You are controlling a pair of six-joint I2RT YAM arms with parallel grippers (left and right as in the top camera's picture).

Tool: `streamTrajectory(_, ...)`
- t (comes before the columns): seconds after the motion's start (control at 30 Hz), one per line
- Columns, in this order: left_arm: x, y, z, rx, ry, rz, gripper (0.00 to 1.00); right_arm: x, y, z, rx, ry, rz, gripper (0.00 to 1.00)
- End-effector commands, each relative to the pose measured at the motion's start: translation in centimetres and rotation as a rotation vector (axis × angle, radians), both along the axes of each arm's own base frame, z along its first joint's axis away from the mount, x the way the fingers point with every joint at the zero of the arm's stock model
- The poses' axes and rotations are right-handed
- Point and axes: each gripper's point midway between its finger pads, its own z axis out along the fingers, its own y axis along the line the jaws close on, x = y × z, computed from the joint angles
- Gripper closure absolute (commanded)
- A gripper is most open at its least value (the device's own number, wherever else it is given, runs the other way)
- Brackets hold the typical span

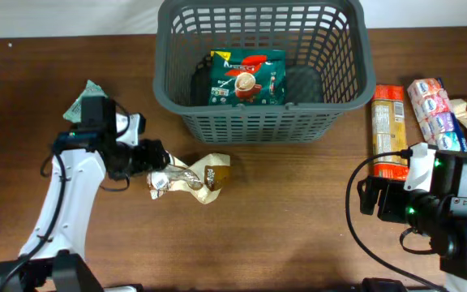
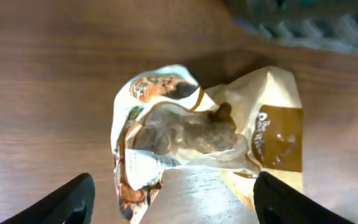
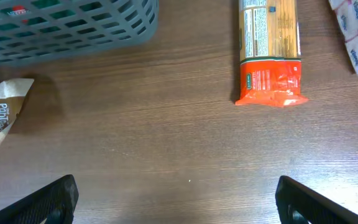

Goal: Pack container

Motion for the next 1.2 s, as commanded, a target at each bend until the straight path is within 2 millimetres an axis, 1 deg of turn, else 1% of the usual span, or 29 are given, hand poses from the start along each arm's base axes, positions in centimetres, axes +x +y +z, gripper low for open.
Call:
streamTrajectory(0.0, -1.3, -0.5, -2.0, -0.037, 0.037, 0.002, 0.23, 0.2, 0.4, 0.5, 0.009, -0.017, 0.015, 0.01)
streamTrajectory(0.13, -2.1, -0.6, -3.9, -0.038, 0.048, 0.006, 0.24, 0.2, 0.4, 0.5, 0.009, -0.017, 0.015, 0.01)
streamTrajectory(0.4, -3.3, -0.6, -6.6, -0.035, 0.051, 0.007, 0.24, 0.2, 0.4, 0.5, 0.009, -0.016, 0.015, 0.01)
streamTrajectory(0.57, -3.4, -0.7, -7.8, -0.036, 0.025, 0.005, 0.24, 0.1, 0.4, 0.5, 0.01, -0.016, 0.015, 0.01)
streamTrajectory(0.7, -3.3, -0.8, -7.9, -0.041, 0.019, 0.004, 0.24, 0.1, 0.4, 0.5, 0.01, -0.016, 0.015, 0.01)
streamTrajectory(0.83, -3.3, -1.7, -7.5, -0.102, 0.019, 0.003, 0.25, 0.1, 0.4, 0.5, 0.01, -0.016, 0.016, 0.01)
streamTrajectory(1.03, -3.4, -2.3, -7.2, -0.141, 0.025, 0.007, 0.25, 0.1, 0.4, 0.5, 0.009, -0.016, 0.015, 0.01)
streamTrajectory(1.17, -3.5, -2.3, -7.1, -0.144, 0.026, 0.007, 0.25, 0.1, 0.4, 0.5, 0.009, -0.016, 0.015, 0.01)
